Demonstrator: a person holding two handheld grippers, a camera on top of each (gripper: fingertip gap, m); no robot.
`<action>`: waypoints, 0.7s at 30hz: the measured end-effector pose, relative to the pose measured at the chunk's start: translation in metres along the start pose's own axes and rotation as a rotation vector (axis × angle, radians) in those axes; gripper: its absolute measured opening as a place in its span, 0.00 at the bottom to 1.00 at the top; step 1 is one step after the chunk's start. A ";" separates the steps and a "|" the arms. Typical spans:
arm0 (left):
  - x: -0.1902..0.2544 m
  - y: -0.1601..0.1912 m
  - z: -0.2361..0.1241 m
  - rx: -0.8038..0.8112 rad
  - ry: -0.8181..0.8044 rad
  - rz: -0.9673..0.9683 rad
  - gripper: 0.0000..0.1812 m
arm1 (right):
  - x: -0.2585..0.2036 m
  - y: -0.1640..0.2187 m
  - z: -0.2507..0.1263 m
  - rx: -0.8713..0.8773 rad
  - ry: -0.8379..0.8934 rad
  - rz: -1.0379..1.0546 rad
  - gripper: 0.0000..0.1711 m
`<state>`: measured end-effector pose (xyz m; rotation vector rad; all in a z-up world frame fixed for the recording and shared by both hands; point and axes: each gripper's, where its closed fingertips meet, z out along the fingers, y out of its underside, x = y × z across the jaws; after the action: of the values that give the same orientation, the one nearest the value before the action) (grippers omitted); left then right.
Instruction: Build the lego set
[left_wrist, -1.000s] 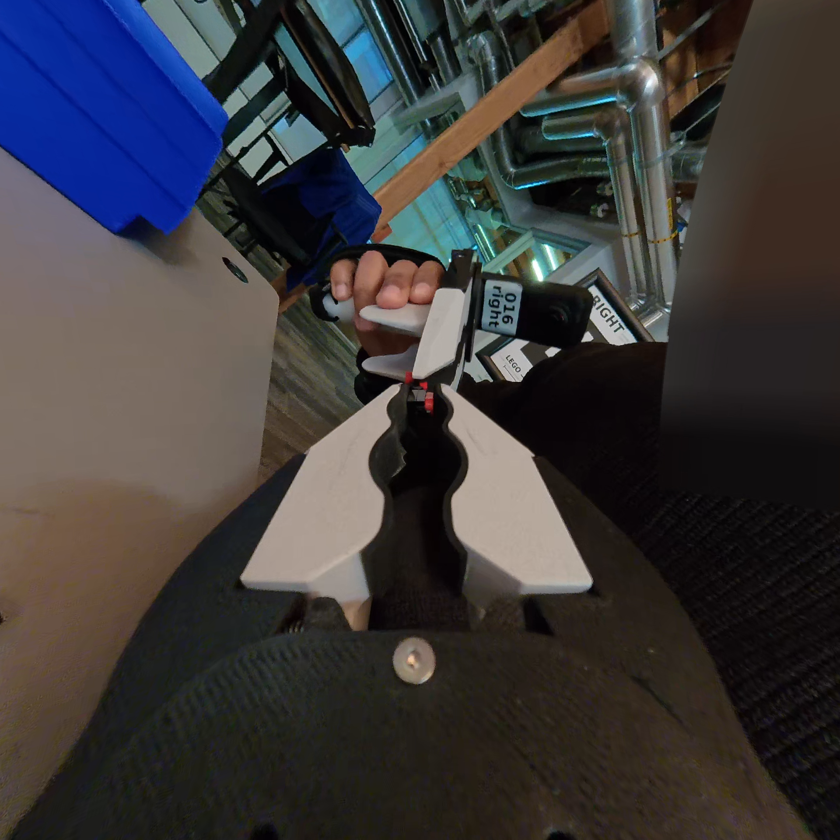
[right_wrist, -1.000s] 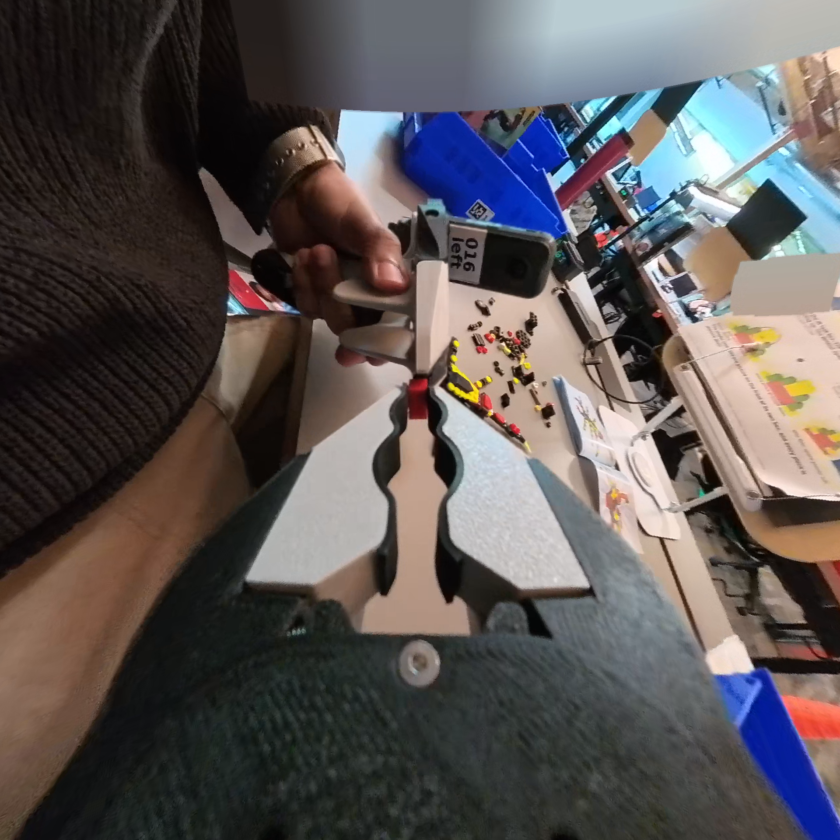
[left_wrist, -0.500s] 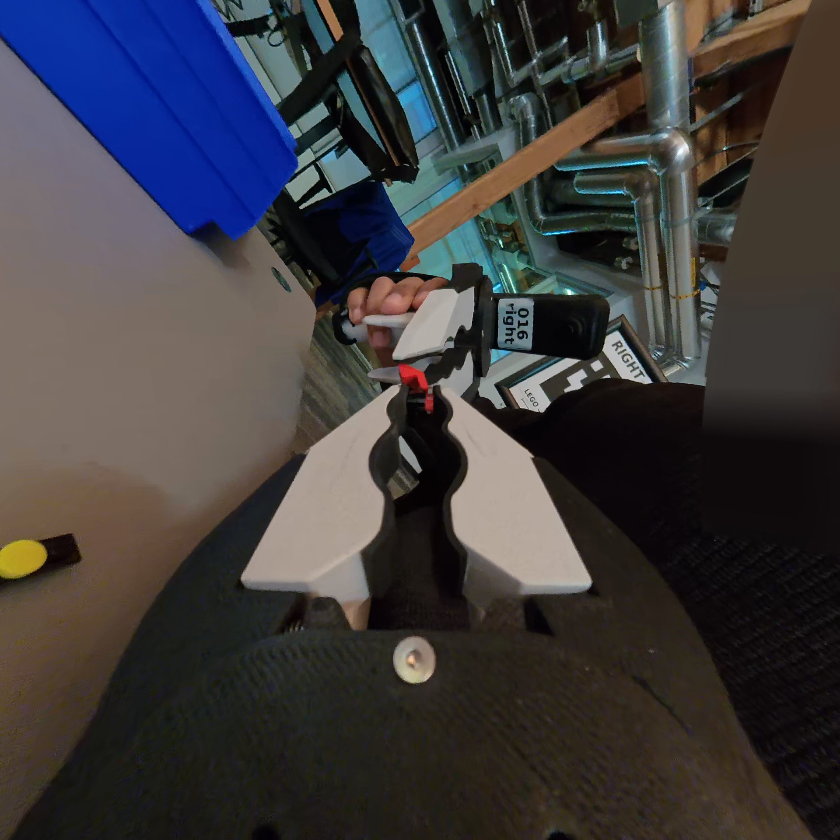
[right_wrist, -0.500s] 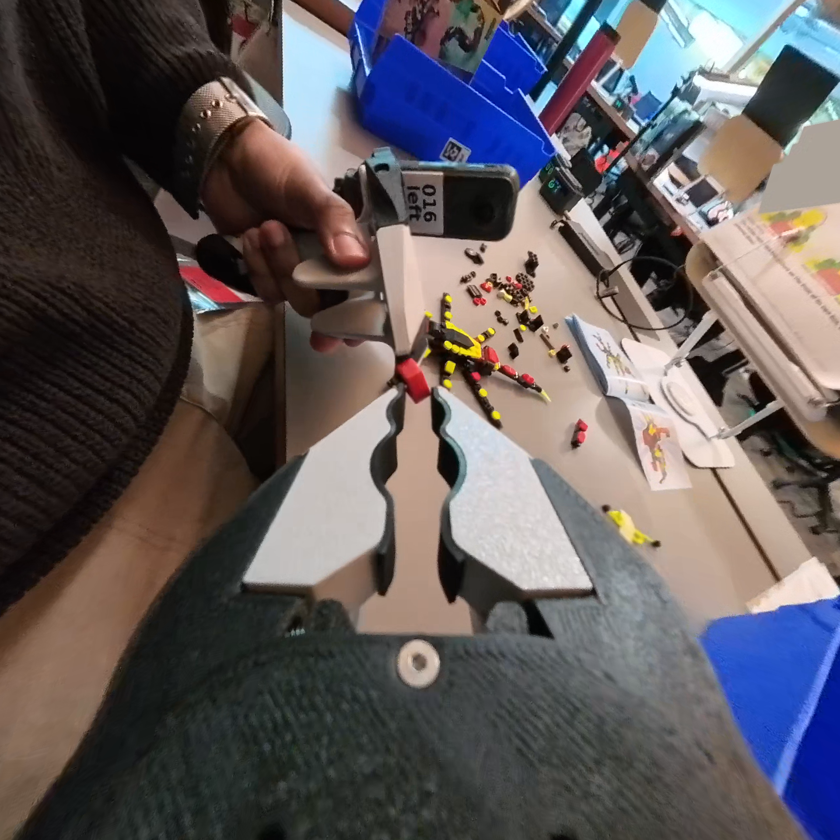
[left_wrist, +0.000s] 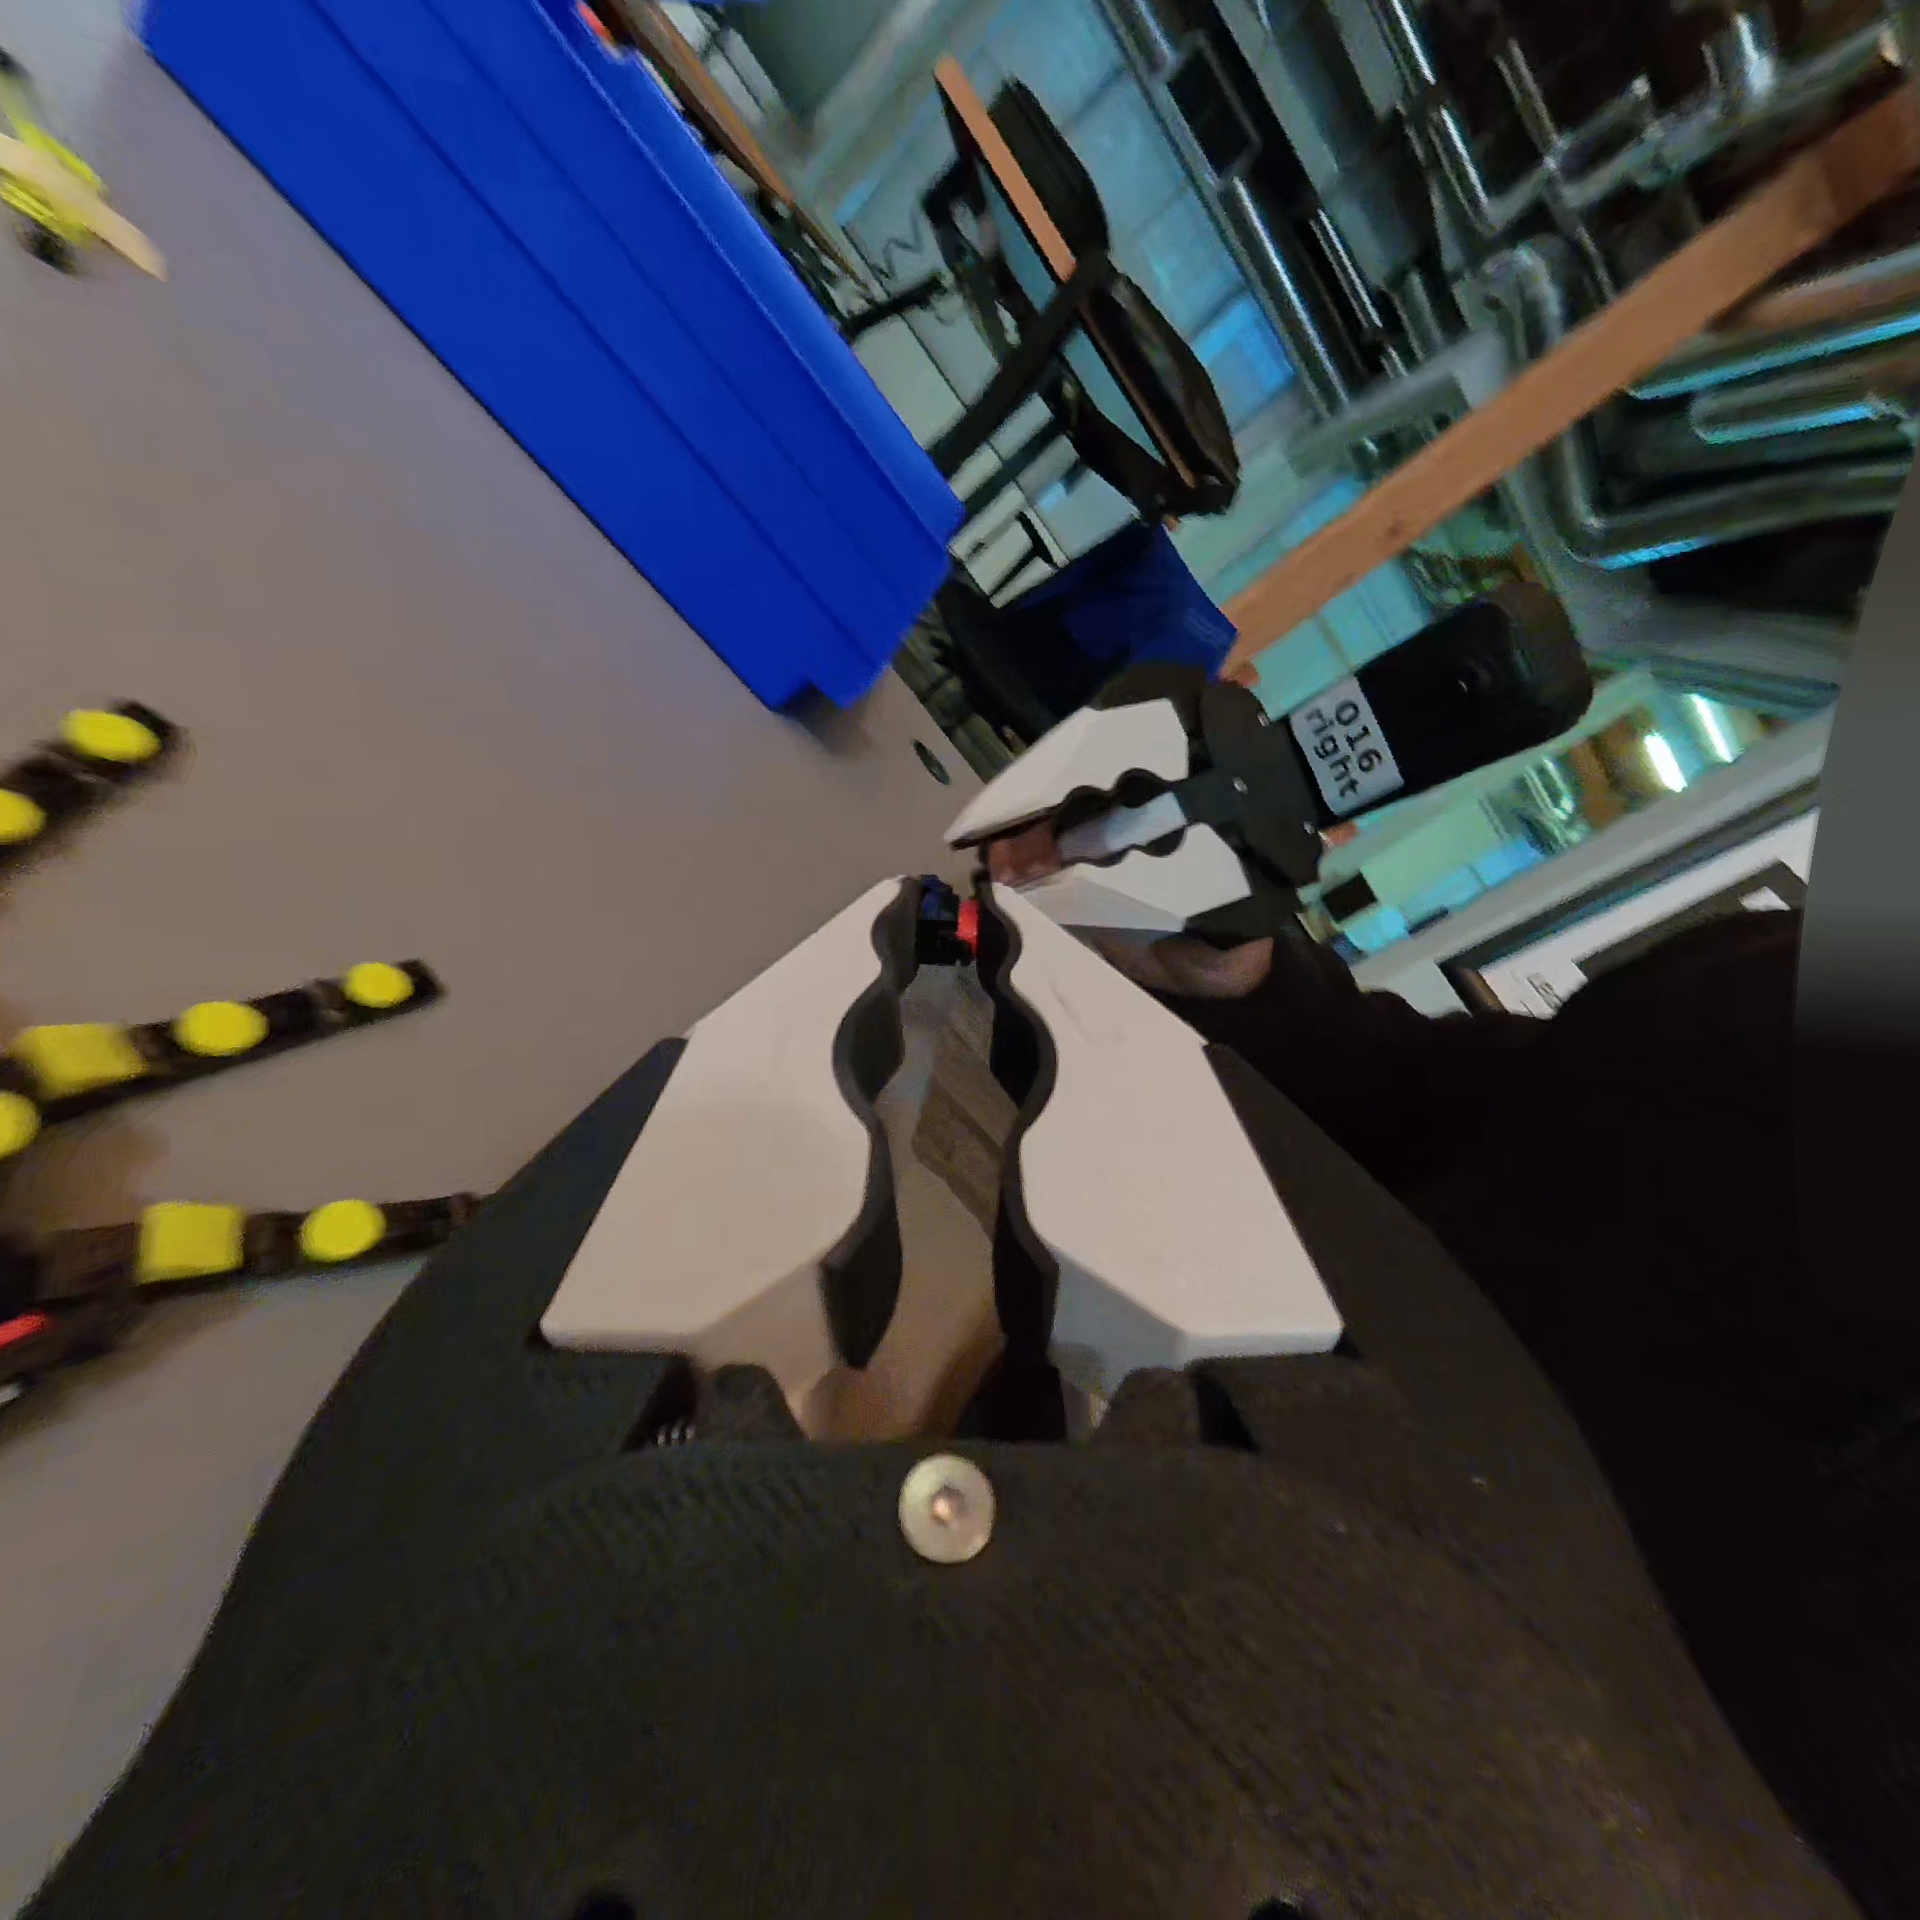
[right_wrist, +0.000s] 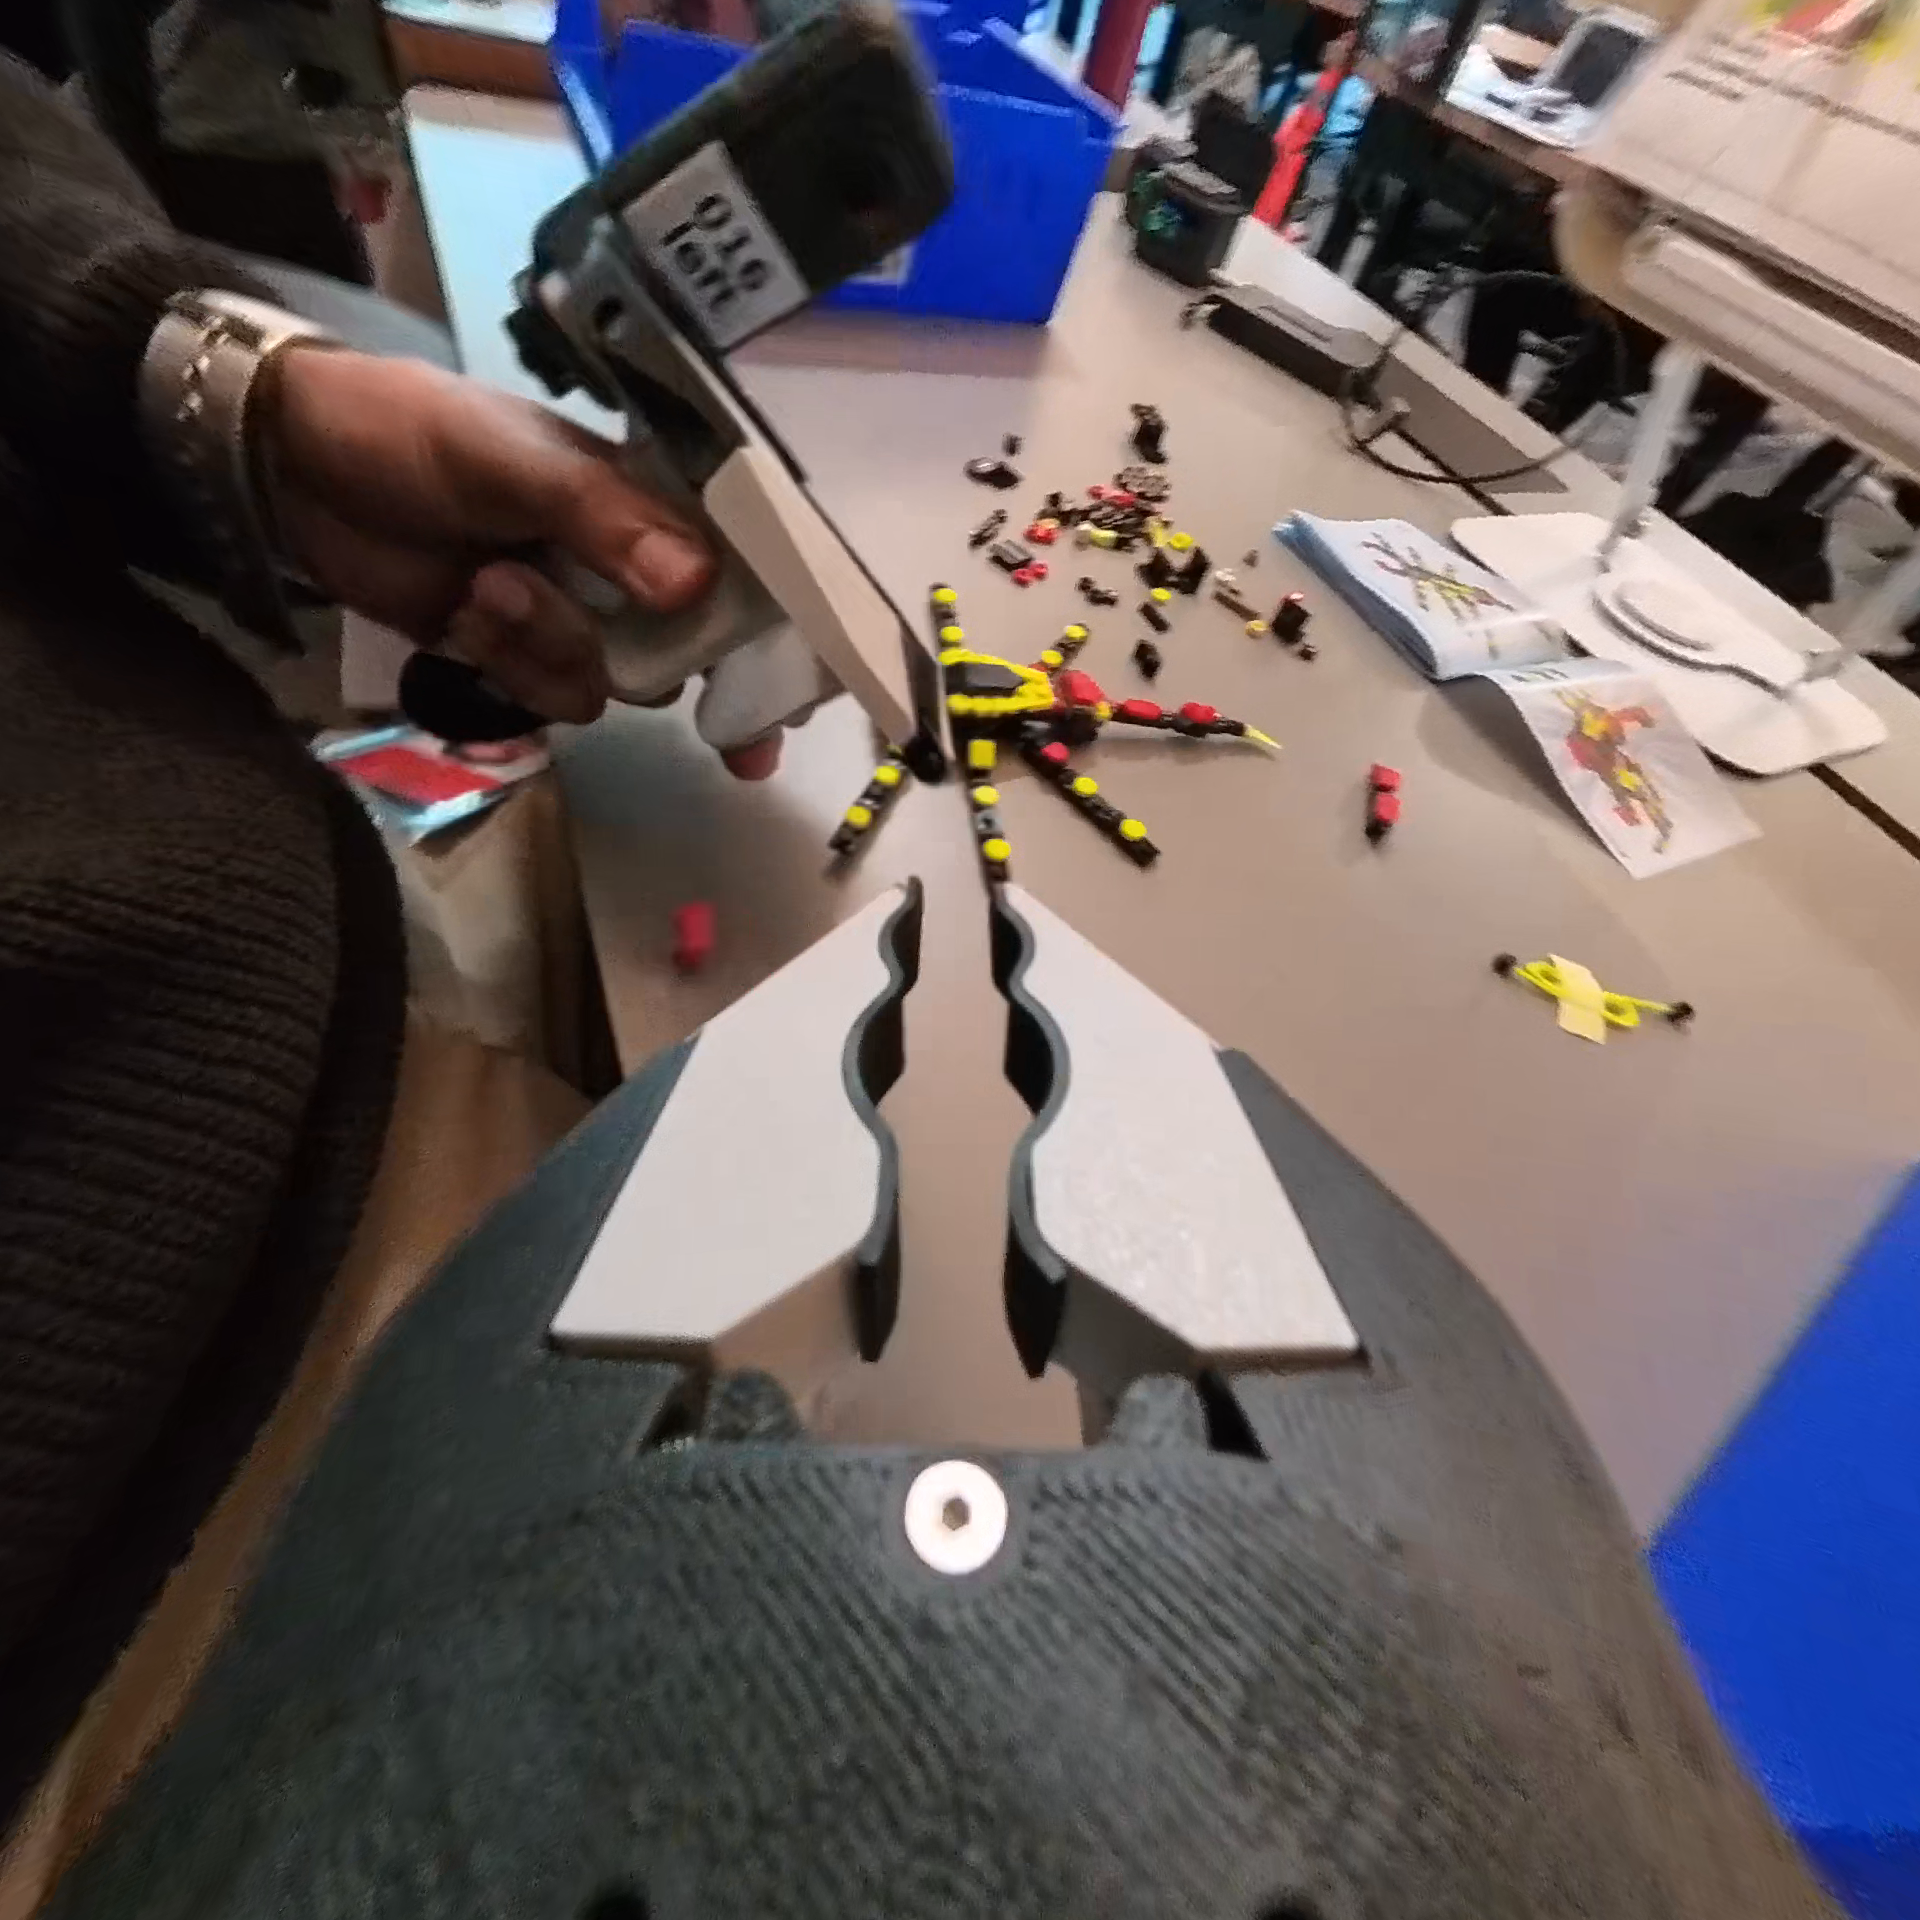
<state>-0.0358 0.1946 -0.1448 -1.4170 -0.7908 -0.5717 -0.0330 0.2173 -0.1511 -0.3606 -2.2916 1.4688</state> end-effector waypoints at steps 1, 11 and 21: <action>-0.004 -0.006 -0.004 0.023 -0.024 0.001 0.03 | 0.006 -0.001 -0.003 0.010 0.027 0.041 0.11; -0.010 -0.057 -0.051 0.193 -0.083 0.014 0.04 | -0.021 -0.039 -0.008 0.166 0.070 0.157 0.13; 0.007 -0.076 -0.074 0.290 0.005 0.073 0.03 | -0.064 -0.028 0.026 0.073 0.048 -0.046 0.28</action>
<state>-0.0787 0.1152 -0.0891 -1.1717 -0.7802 -0.3867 0.0118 0.1584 -0.1472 -0.3168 -2.1881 1.4998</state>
